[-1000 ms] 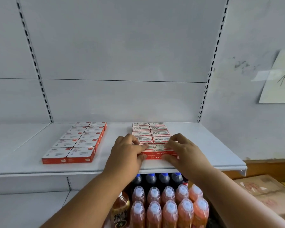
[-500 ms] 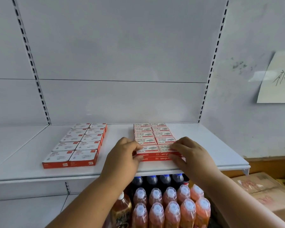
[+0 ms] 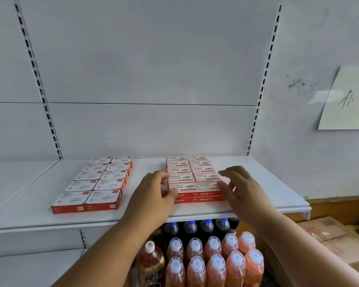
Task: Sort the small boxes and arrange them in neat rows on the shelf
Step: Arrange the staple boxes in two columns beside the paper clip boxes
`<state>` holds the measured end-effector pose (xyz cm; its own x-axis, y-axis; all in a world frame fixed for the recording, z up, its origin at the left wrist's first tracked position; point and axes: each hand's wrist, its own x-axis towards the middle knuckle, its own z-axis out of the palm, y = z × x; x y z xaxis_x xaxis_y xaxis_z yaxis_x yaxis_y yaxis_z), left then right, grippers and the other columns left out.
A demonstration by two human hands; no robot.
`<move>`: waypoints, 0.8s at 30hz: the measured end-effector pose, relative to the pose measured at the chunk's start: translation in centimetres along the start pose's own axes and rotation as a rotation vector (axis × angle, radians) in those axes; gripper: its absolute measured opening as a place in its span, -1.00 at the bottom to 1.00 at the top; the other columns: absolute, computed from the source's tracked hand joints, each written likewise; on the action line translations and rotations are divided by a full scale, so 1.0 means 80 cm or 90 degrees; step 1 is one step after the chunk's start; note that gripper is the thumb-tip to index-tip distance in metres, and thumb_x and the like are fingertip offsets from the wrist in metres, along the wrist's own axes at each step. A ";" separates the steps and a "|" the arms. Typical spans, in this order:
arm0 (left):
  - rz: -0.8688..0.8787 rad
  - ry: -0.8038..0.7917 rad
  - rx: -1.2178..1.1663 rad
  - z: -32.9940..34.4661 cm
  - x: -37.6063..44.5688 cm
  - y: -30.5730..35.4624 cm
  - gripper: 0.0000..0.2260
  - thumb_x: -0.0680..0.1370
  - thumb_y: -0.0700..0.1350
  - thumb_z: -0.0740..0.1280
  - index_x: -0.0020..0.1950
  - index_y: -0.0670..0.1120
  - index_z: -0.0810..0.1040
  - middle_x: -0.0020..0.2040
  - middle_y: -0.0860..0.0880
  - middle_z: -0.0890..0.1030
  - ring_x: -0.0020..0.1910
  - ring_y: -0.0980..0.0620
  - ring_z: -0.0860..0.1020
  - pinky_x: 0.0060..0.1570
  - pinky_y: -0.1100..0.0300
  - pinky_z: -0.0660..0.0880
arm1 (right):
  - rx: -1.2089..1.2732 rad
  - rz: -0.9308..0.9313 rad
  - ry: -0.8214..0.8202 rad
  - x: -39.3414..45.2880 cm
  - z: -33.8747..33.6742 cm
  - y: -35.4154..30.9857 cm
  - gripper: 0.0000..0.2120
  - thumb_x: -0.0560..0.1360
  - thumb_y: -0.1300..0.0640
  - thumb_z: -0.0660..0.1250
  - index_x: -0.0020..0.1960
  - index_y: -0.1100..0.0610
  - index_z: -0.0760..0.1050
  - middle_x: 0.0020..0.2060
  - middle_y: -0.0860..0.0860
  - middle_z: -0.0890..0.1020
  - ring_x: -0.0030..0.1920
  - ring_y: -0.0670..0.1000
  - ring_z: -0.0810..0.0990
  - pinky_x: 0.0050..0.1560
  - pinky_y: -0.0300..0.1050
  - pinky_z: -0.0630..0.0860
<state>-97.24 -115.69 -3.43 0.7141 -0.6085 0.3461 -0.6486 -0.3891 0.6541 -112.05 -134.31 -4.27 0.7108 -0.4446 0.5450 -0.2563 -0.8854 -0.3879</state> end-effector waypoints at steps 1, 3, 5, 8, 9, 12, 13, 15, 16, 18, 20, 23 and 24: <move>-0.027 -0.006 0.000 -0.002 0.004 0.003 -0.80 0.61 0.04 0.28 0.23 0.09 0.44 0.14 0.18 0.52 -0.07 0.22 0.53 -0.29 0.48 0.35 | 0.023 0.056 0.002 0.006 -0.002 0.001 -0.67 0.60 -0.10 0.18 0.27 0.03 0.50 0.13 -0.10 0.52 -0.18 -0.17 0.55 -0.14 -0.28 0.41; -0.065 -0.030 0.081 -0.006 0.020 0.007 -0.82 0.66 0.07 0.15 0.15 0.04 0.46 0.02 0.12 0.57 -0.14 0.17 0.54 -0.35 0.36 0.35 | -0.001 0.148 -0.041 0.025 -0.006 0.004 -0.72 0.62 -0.10 0.13 0.11 0.04 0.50 -0.03 -0.03 0.59 -0.14 -0.04 0.52 -0.15 -0.13 0.39; -0.099 -0.091 0.186 -0.008 0.040 0.013 -0.68 0.68 0.11 0.04 0.12 -0.03 0.49 -0.14 0.07 0.55 -0.22 0.15 0.50 -0.34 0.27 0.33 | -0.041 0.202 -0.117 0.046 -0.008 0.005 -0.66 0.63 -0.13 0.08 -0.09 0.08 0.47 -0.19 0.00 0.59 -0.15 0.07 0.54 -0.16 -0.06 0.44; -0.115 -0.156 0.289 -0.005 0.065 0.015 -0.56 0.68 0.13 0.00 0.12 -0.10 0.57 -0.08 -0.02 0.61 -0.17 0.08 0.53 -0.15 0.19 0.43 | -0.081 0.223 -0.237 0.070 -0.004 0.003 -0.53 0.64 -0.18 0.00 -0.06 0.11 0.53 -0.15 0.04 0.63 -0.11 0.06 0.58 -0.01 -0.03 0.52; -0.114 -0.169 0.299 -0.002 0.069 0.013 -0.57 0.68 0.12 0.02 0.11 -0.09 0.58 -0.06 -0.02 0.63 -0.16 0.08 0.54 -0.14 0.18 0.44 | -0.103 0.207 -0.264 0.074 -0.002 0.003 -0.51 0.64 -0.19 -0.02 -0.05 0.11 0.55 -0.14 0.03 0.64 -0.10 0.04 0.59 0.00 -0.04 0.52; -0.094 -0.183 0.295 0.003 0.074 0.008 -0.63 0.67 0.09 0.07 0.08 -0.06 0.60 -0.04 -0.02 0.64 -0.11 0.07 0.57 -0.11 0.16 0.49 | -0.129 0.169 -0.284 0.081 0.002 0.007 -0.52 0.64 -0.18 -0.01 -0.05 0.10 0.55 -0.14 0.03 0.64 -0.09 0.05 0.58 -0.04 -0.07 0.50; -0.088 -0.180 0.293 0.003 0.073 0.007 -0.64 0.67 0.09 0.07 0.06 -0.06 0.60 -0.04 -0.01 0.64 -0.10 0.07 0.57 -0.11 0.16 0.49 | -0.133 0.165 -0.280 0.081 0.004 0.009 -0.55 0.64 -0.16 0.01 -0.05 0.10 0.54 -0.14 0.03 0.63 -0.09 0.06 0.58 -0.07 -0.08 0.49; -0.080 -0.175 0.288 0.004 0.073 0.005 -0.65 0.67 0.09 0.06 0.02 -0.04 0.58 -0.06 0.00 0.63 -0.14 0.11 0.55 -0.19 0.19 0.45 | -0.139 0.160 -0.273 0.080 0.008 0.011 -0.59 0.64 -0.13 0.02 -0.06 0.09 0.53 -0.15 0.01 0.62 -0.10 0.05 0.57 -0.12 -0.10 0.47; -0.080 -0.177 0.285 0.004 0.073 0.004 -0.66 0.67 0.09 0.06 0.01 -0.04 0.57 -0.06 0.00 0.62 -0.14 0.12 0.54 -0.21 0.20 0.43 | -0.144 0.157 -0.273 0.081 0.009 0.012 -0.59 0.64 -0.12 0.02 -0.06 0.09 0.53 -0.15 0.01 0.61 -0.10 0.05 0.57 -0.13 -0.10 0.46; -0.086 -0.192 0.276 0.004 0.076 0.003 -0.66 0.67 0.09 0.06 0.04 -0.03 0.57 -0.02 0.01 0.63 -0.09 0.09 0.56 -0.13 0.19 0.46 | -0.140 0.157 -0.281 0.084 0.010 0.014 -0.57 0.64 -0.13 0.01 -0.06 0.10 0.54 -0.15 0.02 0.62 -0.10 0.05 0.58 -0.10 -0.09 0.50; -0.103 -0.206 0.274 0.002 0.082 0.004 -0.61 0.68 0.11 0.03 0.12 -0.05 0.59 0.06 -0.01 0.64 -0.01 0.05 0.56 -0.01 0.15 0.47 | -0.109 0.167 -0.295 0.090 0.008 0.017 -0.54 0.64 -0.15 0.00 -0.13 0.10 0.53 -0.16 0.03 0.64 -0.12 0.05 0.59 -0.06 -0.08 0.51; -0.120 -0.160 0.309 0.002 0.093 0.008 -0.50 0.67 0.18 -0.03 0.16 -0.09 0.58 0.07 -0.06 0.63 -0.07 0.01 0.51 -0.06 0.16 0.39 | -0.066 0.189 -0.305 0.103 0.005 0.022 -0.51 0.64 -0.18 0.00 -0.18 0.11 0.51 -0.21 0.03 0.65 -0.17 0.04 0.58 -0.09 -0.11 0.47; -0.122 -0.145 0.325 0.004 0.097 0.009 -0.49 0.67 0.19 -0.05 0.18 -0.10 0.57 0.09 -0.07 0.63 -0.07 0.00 0.50 -0.06 0.16 0.37 | -0.061 0.191 -0.307 0.108 0.007 0.023 -0.50 0.64 -0.19 0.00 -0.14 0.12 0.53 -0.19 0.03 0.66 -0.15 0.04 0.59 -0.08 -0.10 0.48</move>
<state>-92.23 -120.93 -0.45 0.7934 -0.6053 0.0642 -0.5983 -0.7561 0.2652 -106.02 -139.72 -0.70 0.8104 -0.5858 0.0114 -0.5353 -0.7481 -0.3923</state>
